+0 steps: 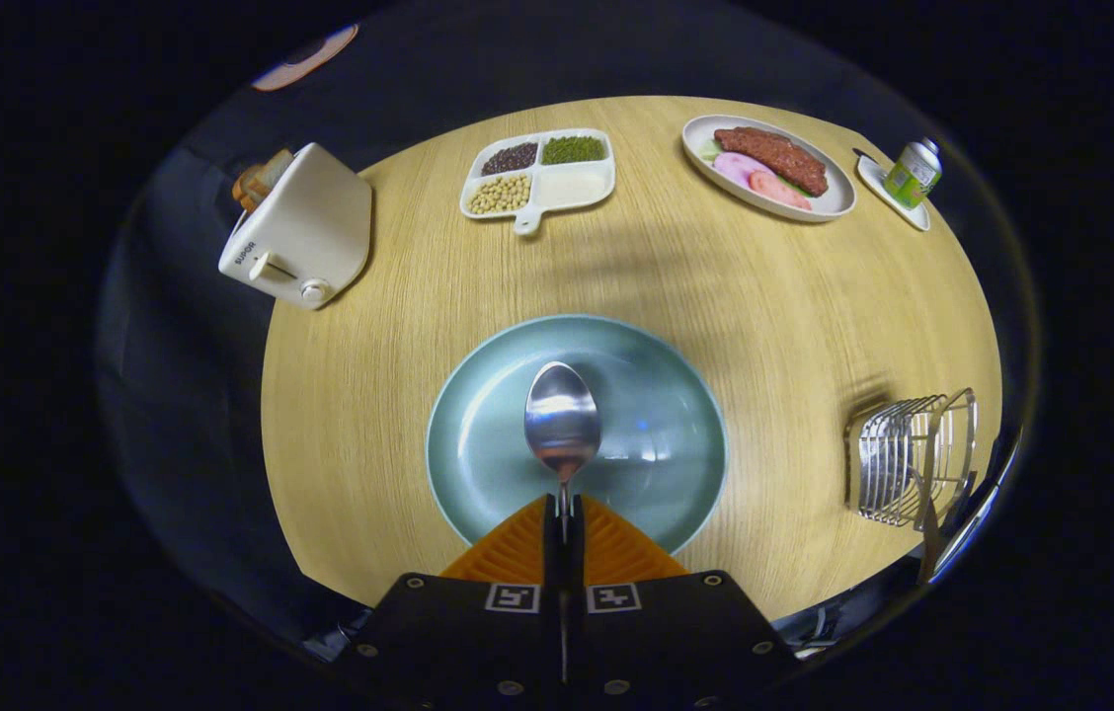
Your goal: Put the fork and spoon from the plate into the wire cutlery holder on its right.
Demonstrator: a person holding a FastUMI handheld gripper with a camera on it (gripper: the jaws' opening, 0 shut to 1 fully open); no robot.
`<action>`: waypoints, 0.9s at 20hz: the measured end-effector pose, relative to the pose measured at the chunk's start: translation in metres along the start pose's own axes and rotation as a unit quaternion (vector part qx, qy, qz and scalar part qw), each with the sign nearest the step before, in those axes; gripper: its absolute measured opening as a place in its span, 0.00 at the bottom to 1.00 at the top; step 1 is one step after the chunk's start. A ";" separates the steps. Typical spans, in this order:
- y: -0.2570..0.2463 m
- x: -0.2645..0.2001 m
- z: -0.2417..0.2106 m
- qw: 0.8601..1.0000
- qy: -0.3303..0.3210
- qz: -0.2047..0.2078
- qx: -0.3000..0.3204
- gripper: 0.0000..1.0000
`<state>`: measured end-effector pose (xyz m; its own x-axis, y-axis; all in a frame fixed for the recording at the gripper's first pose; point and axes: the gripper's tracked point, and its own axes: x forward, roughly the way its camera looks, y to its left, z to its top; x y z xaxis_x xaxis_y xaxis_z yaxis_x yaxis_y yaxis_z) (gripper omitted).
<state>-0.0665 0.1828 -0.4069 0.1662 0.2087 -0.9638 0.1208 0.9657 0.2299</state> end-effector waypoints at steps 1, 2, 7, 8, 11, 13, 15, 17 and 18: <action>-0.007 -0.009 0.005 1.000 -0.012 0.001 0.005 0.03; -0.013 -0.019 0.008 1.000 -0.022 0.002 0.010 0.03; -0.056 -0.069 0.012 0.997 -0.067 0.001 0.048 0.03; -0.069 -0.079 0.012 0.996 -0.075 -0.003 0.055 0.03; -0.110 -0.100 0.011 0.993 -0.090 -0.017 0.074 0.03; -0.140 -0.111 0.011 0.991 -0.098 -0.028 0.086 0.03; -0.161 -0.122 0.007 0.990 -0.101 -0.034 0.095 0.03; -0.179 -0.127 0.004 0.990 -0.102 -0.039 0.095 0.03; -0.187 -0.131 0.002 0.990 -0.100 -0.042 0.090 0.03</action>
<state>-0.1085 -0.0251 -0.3236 0.3362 0.0770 -0.9387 0.3121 0.9312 0.1882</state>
